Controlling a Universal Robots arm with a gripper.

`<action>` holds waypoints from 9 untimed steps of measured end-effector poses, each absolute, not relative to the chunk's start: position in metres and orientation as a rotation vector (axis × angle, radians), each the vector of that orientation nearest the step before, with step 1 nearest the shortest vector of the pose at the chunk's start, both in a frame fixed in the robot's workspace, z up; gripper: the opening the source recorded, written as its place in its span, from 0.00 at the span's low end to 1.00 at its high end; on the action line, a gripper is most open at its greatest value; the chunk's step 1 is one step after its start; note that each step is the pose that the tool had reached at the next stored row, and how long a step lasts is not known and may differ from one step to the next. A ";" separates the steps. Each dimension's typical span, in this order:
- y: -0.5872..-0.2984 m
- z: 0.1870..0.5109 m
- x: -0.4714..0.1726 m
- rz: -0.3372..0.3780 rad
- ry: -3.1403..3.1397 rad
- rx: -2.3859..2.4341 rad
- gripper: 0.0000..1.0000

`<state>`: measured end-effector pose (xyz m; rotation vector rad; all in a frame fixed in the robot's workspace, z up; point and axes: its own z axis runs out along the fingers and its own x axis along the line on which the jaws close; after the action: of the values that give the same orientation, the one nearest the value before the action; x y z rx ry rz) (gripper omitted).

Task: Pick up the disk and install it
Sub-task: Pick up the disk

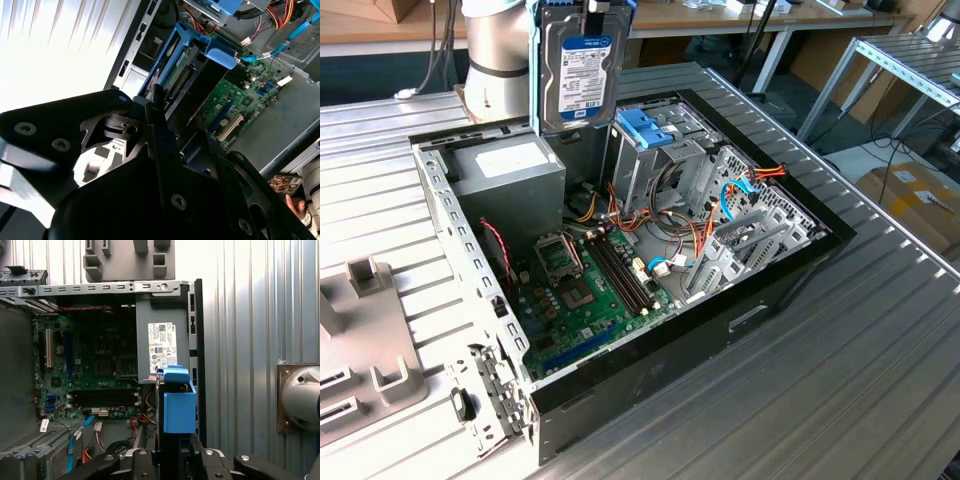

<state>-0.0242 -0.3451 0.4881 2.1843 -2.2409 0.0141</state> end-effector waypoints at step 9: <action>-0.345 0.488 -0.003 0.014 -2.241 2.184 0.35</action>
<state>-0.0031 -0.3451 0.4881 2.1843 -2.2409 0.0141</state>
